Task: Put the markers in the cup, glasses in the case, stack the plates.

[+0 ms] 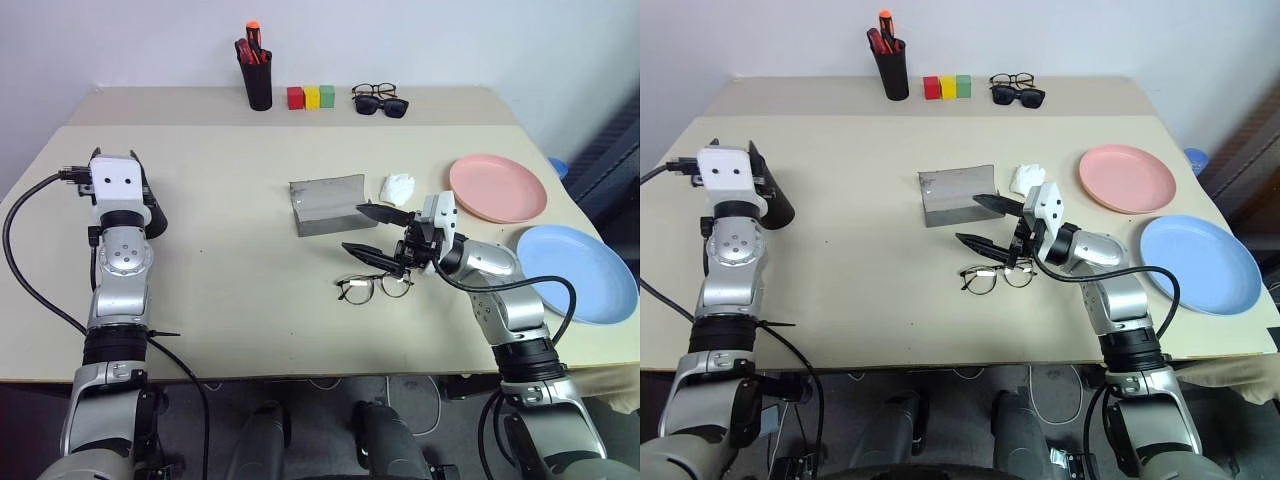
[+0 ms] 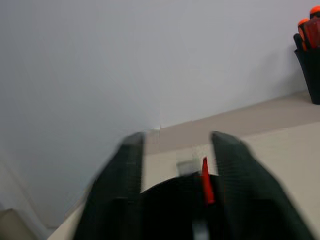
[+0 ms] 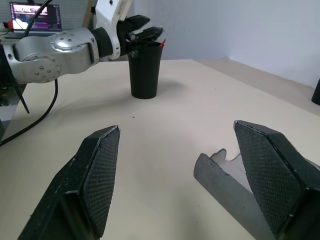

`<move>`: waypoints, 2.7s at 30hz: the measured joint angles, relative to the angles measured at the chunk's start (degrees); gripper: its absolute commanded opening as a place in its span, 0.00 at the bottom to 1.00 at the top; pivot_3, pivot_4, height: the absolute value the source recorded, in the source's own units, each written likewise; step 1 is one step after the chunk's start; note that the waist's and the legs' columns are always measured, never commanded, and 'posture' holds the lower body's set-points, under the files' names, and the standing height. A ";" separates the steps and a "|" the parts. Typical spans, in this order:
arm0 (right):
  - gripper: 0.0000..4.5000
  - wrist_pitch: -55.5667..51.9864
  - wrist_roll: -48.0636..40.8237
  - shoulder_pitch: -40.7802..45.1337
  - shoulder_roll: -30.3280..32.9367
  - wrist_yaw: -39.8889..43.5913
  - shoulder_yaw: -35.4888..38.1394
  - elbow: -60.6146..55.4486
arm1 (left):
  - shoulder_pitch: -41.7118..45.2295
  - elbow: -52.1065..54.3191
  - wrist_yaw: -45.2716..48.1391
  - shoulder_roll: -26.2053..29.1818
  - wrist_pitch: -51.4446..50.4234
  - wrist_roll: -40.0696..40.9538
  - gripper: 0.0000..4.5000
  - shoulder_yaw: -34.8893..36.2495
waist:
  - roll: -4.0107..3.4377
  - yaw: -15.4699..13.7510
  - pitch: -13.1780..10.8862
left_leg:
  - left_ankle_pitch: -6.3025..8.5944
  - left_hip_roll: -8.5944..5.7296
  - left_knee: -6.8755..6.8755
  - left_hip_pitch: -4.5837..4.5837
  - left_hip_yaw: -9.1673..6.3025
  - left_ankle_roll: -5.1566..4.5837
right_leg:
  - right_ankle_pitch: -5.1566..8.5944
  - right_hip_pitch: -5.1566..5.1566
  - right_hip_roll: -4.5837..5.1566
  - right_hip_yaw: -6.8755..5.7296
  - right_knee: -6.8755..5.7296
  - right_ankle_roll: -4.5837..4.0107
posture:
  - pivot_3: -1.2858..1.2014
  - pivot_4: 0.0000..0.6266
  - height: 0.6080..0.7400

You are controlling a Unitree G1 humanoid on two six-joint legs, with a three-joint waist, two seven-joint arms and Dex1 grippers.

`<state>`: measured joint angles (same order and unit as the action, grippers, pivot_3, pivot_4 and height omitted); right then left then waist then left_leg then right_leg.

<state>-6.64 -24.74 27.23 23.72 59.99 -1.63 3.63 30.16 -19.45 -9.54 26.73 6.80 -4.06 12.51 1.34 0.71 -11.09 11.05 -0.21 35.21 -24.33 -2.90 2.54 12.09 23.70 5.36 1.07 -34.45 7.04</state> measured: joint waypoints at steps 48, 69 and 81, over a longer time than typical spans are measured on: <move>0.83 -8.45 -1.90 -40.69 7.58 -25.45 21.32 -37.81 | 46.54 -54.75 75.68 -15.77 -13.73 -6.10 0.01 -32.14 | 0.00 -1.35 -0.05 | 0.20 -0.01 0.42 -0.21 -0.01 -0.34 | 0.19 -0.13 0.02 -0.01 0.23 -0.19 | 0.52 0.24 1.00; 0.83 -6.43 -1.20 -39.94 7.70 -23.45 20.04 -34.15 | 31.06 -21.05 96.37 -4.26 -26.27 -5.32 0.01 -33.62 | -0.06 -1.31 -0.02 | 0.24 0.01 0.62 -0.19 -0.04 -0.42 | 0.19 -0.22 0.02 0.01 0.11 -0.21 | 0.52 0.24 1.00; 0.83 -1.52 0.29 -39.22 7.50 -20.74 18.28 -28.04 | 26.84 -11.80 93.97 -3.32 -31.20 -4.77 0.01 -34.31 | -0.07 -1.43 -0.02 | 0.27 0.01 0.79 -0.19 -0.04 -0.47 | 0.19 -0.27 0.01 0.00 0.06 -0.21 | 0.52 0.24 1.00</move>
<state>-8.16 -24.45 -11.99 31.23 39.24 16.65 -24.41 57.00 -31.24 84.43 23.41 -24.40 -8.83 -21.80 1.27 -0.72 -11.11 11.32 -0.20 36.00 -24.52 -2.94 2.08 12.28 23.43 5.38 1.07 -34.40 6.84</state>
